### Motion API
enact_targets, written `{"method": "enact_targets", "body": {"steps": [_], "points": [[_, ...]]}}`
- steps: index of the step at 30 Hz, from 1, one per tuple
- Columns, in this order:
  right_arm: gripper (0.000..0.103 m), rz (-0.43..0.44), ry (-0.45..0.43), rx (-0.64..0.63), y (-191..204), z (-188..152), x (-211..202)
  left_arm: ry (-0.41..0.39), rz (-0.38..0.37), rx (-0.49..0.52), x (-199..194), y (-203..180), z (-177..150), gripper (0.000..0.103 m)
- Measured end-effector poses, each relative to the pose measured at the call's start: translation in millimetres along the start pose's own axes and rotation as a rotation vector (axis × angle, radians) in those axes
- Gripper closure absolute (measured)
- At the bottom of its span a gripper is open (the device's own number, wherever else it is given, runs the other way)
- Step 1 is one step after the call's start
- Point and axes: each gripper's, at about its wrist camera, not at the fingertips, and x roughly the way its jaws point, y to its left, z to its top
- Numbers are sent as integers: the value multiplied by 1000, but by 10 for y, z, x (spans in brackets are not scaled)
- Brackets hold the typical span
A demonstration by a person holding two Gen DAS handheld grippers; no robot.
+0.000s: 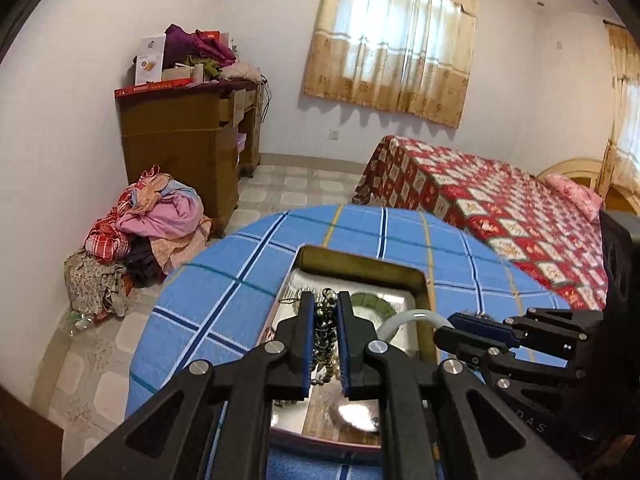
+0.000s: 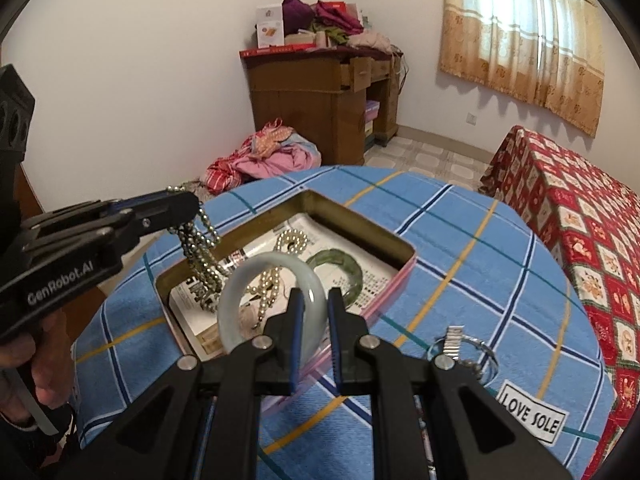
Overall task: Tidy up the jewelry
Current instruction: 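Lower the gold chain into the pink tin while the right tool drops the white bangle there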
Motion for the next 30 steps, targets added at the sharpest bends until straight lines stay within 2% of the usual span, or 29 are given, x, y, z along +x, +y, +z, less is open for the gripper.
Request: {"method": "enact_targets", "body": {"steps": [15, 30], "points": [[89, 31, 63, -49, 233, -111, 220, 95, 20, 28, 210, 52, -181, 93], [88, 29, 69, -59, 266, -150, 261, 134, 17, 3, 311, 125, -263, 93]]}}
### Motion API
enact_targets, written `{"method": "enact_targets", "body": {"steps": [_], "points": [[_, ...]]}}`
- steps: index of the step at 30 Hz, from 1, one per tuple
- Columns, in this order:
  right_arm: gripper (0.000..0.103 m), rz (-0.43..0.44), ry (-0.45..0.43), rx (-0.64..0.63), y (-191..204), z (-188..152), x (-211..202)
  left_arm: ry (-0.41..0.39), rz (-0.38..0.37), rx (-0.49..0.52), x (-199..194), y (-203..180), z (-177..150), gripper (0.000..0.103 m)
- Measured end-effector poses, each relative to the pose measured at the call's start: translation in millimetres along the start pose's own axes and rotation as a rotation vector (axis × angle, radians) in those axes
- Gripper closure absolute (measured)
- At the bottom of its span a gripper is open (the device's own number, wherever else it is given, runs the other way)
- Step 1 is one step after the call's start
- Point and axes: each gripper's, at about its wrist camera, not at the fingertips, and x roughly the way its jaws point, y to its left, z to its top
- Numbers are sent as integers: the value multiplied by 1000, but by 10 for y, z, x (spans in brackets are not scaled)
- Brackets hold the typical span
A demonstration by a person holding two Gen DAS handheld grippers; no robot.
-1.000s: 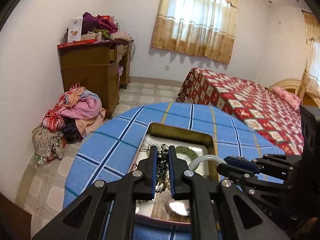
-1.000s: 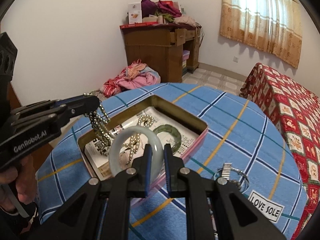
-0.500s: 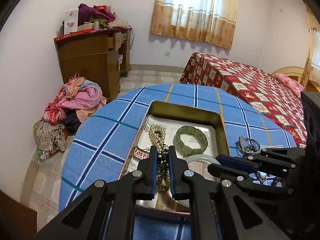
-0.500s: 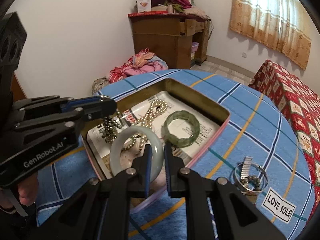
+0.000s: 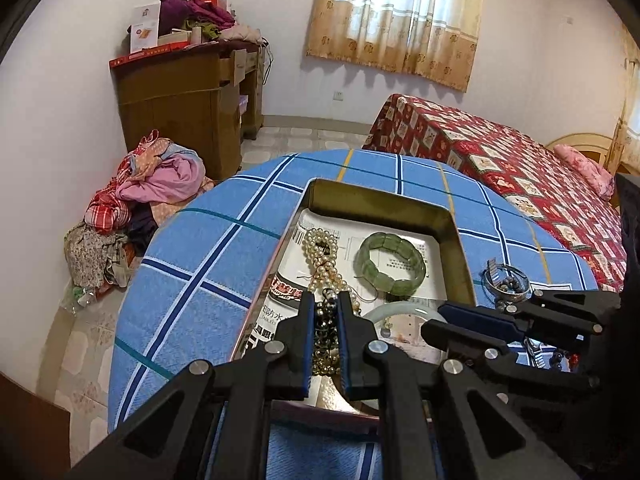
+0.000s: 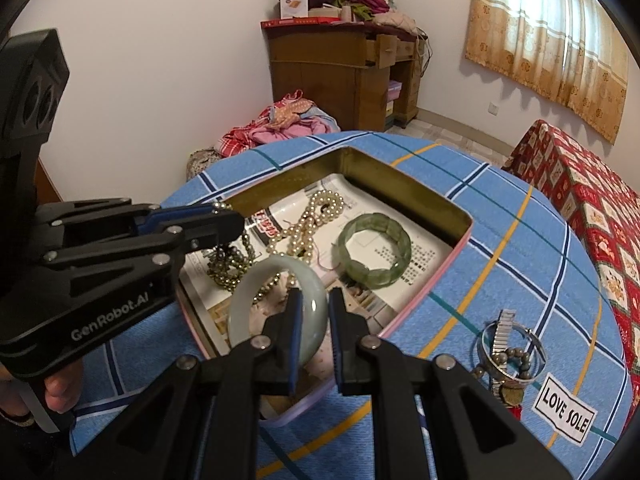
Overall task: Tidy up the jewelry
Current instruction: 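Lower the gold chain into the pink tin while the right tool drops the white bangle there, then grasp the purple bead bracelet with the right tool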
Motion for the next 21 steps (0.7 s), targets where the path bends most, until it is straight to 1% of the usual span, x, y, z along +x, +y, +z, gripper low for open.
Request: {"method": "enact_targets", "body": {"steps": [14, 18, 21], "points": [[88, 1, 1, 3, 0, 4, 16, 12, 6, -6, 44, 46, -36, 93], [88, 0, 3, 5, 0, 1, 22, 0, 14, -2, 25, 46, -35, 93], [88, 4, -13, 5, -4, -3, 3, -12, 0, -6, -20, 56, -29, 90]]}}
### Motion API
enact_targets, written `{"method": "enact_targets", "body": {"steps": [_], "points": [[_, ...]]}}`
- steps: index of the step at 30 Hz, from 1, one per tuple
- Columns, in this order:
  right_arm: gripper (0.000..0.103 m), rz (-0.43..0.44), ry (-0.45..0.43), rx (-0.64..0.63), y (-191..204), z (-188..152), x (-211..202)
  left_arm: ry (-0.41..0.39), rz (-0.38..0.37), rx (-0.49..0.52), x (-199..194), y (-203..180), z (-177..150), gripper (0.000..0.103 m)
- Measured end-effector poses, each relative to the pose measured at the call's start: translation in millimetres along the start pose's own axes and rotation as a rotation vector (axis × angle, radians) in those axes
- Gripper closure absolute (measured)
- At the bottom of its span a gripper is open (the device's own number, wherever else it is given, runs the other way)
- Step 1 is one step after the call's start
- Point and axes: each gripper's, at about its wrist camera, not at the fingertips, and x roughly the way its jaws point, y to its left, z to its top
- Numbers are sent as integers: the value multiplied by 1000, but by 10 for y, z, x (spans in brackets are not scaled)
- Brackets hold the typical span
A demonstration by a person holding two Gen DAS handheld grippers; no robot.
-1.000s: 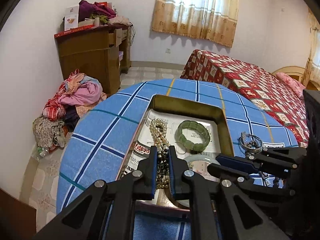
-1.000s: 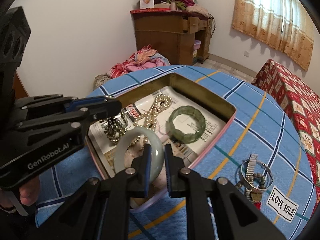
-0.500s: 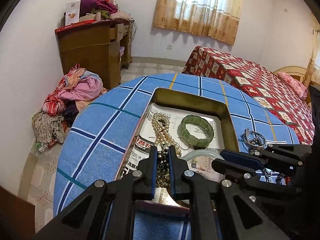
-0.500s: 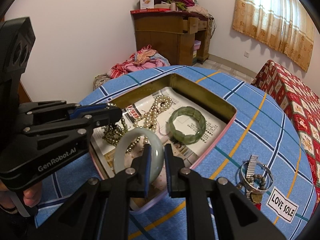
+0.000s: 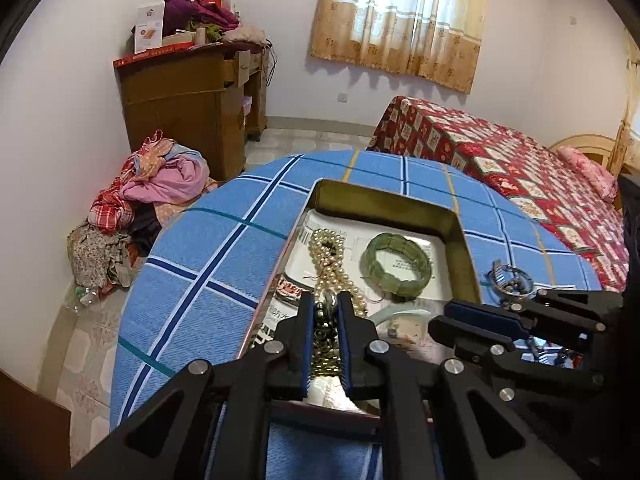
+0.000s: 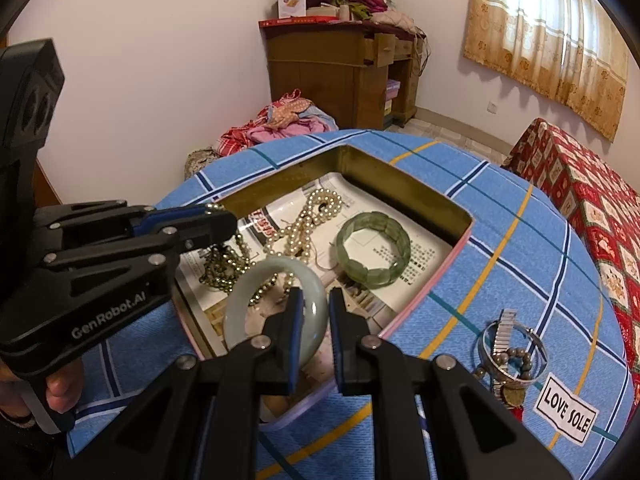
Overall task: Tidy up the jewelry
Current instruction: 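Grasp the purple bead bracelet with the right tool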
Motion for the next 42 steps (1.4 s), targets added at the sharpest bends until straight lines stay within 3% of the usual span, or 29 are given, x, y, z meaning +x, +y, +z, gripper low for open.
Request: {"method": "enact_targets", "body": {"steps": [1, 2, 4, 5, 6, 16, 26, 35, 42], "points": [[85, 3, 0, 1, -4, -1, -3, 0, -2, -2, -7, -3, 1, 80], [81, 3, -2, 3, -9, -8, -17, -2, 5, -4, -18, -4, 4, 61], [62, -4, -12, 8, -21, -26, -53, -24, 30, -7, -64, -8, 11, 35], [57, -8, -19, 14, -41, -33, -83, -40, 37, -9, -99, -2, 12, 33], [52, -13, -26, 22, -63, -50, -118, -43, 28, -11, -116, -6, 18, 33], [47, -83, -47, 109, -503, -327, -592, -4, 43, 10, -93, -221, -38, 33], [47, -209, -33, 289, -1202, -896, -1026, 13, -44, 119, -158, -964, -171, 33], [47, -225, 4, 333, -1342, -1288, -1147, 54, -112, 242, -151, -1543, -363, 33], [62, -207, 41, 302, -1281, -1354, -1014, 83, -123, 263, -85, -1631, -419, 33]]}}
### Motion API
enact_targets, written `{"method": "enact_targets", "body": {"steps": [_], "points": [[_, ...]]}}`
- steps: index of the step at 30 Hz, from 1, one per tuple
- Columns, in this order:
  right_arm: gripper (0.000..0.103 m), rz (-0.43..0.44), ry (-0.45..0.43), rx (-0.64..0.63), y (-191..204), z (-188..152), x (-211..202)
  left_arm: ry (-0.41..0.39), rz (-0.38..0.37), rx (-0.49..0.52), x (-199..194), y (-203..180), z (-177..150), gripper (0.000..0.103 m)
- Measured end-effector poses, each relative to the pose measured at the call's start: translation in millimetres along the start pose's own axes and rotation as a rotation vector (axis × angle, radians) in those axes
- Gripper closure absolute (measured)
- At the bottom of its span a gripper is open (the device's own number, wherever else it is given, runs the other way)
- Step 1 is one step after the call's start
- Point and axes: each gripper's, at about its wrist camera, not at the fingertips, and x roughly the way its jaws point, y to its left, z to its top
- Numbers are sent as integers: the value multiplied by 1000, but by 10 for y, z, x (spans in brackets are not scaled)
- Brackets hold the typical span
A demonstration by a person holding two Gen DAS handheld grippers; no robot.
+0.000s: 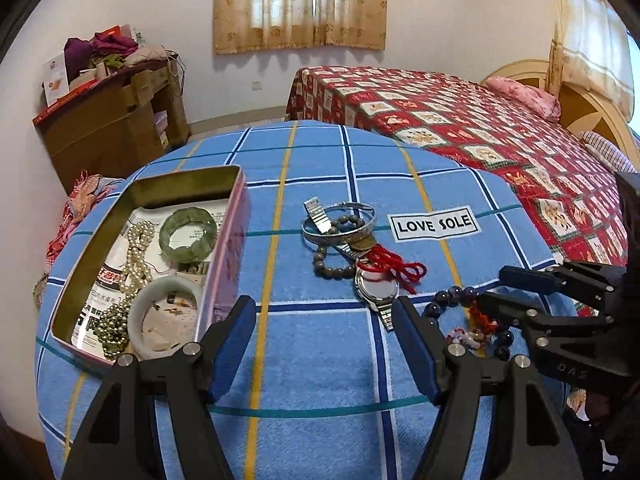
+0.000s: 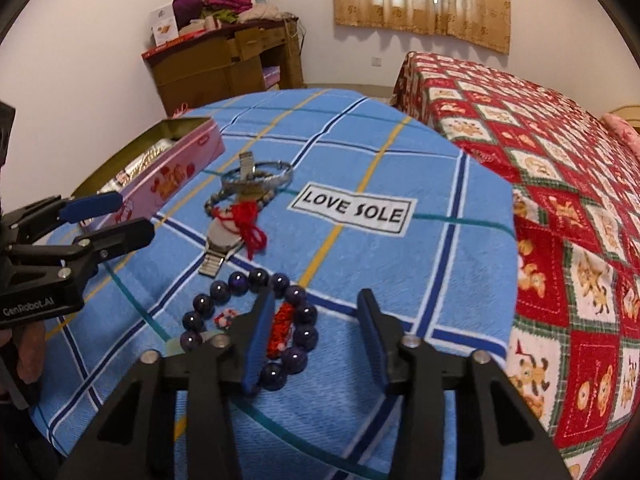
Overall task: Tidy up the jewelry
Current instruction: 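Grasp the purple bead bracelet with the right tool, then grasp the red-tasseled piece with the left tool while the right tool holds the purple beads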
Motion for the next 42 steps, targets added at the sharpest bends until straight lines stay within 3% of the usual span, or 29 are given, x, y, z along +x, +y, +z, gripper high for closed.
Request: {"method": "enact_targets", "body": {"steps": [4, 11, 21, 27, 32, 35, 36, 37, 42], "points": [[75, 5, 24, -22, 71, -21, 105, 11, -8, 1, 45, -19, -9, 33], [80, -30, 39, -74, 177, 49, 192, 27, -22, 10, 128, -53, -1, 33], [83, 7, -56, 45, -16, 78, -39, 20, -31, -1, 151, -49, 63, 33], [83, -6, -33, 51, -70, 101, 13, 23, -62, 38, 288, -242, 171, 33], [80, -12, -32, 57, -90, 68, 26, 63, -116, 59, 482, -355, 231, 56], [73, -16, -48, 77, -147, 80, -10, 78, -109, 68, 597, -379, 231, 71], [73, -18, -49, 81, -166, 83, -17, 69, -100, 79, 602, -387, 235, 78], [73, -19, -49, 84, -178, 85, -17, 67, -102, 78, 596, -377, 242, 100], [73, -12, -45, 89, -196, 85, -1, -7, -102, 71, 356, -282, 230, 103]]}}
